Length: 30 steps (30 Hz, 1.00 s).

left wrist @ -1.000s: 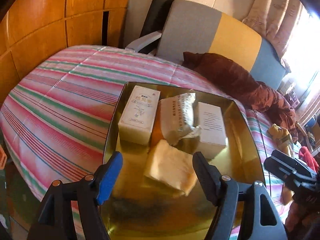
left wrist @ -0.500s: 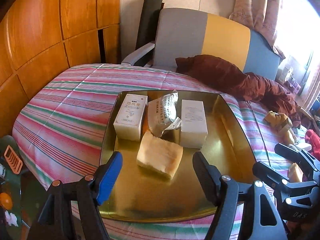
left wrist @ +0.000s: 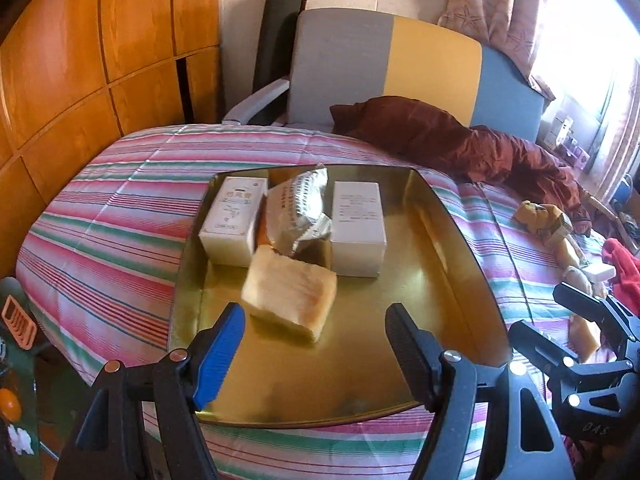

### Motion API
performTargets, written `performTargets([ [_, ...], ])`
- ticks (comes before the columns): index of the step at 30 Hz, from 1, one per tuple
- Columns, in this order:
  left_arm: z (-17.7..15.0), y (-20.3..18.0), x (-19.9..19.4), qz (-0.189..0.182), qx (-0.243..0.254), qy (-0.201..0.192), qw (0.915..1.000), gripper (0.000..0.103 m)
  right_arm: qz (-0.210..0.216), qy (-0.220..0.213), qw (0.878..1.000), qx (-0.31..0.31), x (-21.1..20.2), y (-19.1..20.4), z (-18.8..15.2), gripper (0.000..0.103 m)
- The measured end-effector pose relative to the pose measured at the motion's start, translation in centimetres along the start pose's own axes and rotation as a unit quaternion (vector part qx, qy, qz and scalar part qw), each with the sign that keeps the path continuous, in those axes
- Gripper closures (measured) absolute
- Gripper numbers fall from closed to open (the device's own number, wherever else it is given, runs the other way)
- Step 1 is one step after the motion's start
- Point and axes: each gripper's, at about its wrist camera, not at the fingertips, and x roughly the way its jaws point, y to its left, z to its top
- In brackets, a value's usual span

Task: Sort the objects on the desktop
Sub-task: 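Move both grippers back to the remaining items on the bed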

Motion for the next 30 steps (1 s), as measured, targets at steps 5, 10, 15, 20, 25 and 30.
performTargets([
  [5, -0.2, -0.4, 0.3, -0.027, 0.001, 0.005, 0.9996, 0.029, -0.014, 0.001, 1.000, 0.008, -0.4, -1.0, -0.3, 0.011],
  [10, -0.2, -0.6, 0.7, -0.044, -0.006, 0.014, 0.9989, 0.029, -0.027, 0.002, 0.999, 0.024, -0.7, -2.5, -0.9, 0.010],
  [15, -0.2, -1.4, 0.8, -0.046, 0.005, 0.020, 0.9987, 0.029, -0.042, -0.001, 0.998, 0.042, -1.5, -4.7, -1.5, 0.009],
  [20, 0.5, -2.6, 0.6, -0.069, 0.017, 0.013, 0.9974, 0.030, -0.071, -0.005, 0.995, 0.075, -3.3, -8.4, -2.1, 0.009],
  [25, 1.7, -4.5, 0.5, -0.103, 0.030, 0.006, 0.9942, 0.031, -0.111, -0.001, 0.987, 0.116, -5.6, -13.3, -3.4, 0.009],
  [30, 3.0, -8.2, 0.6, -0.125, 0.072, 0.001, 0.9895, 0.031, -0.147, 0.008, 0.975, 0.168, -8.1, -18.3, -5.9, 0.009],
])
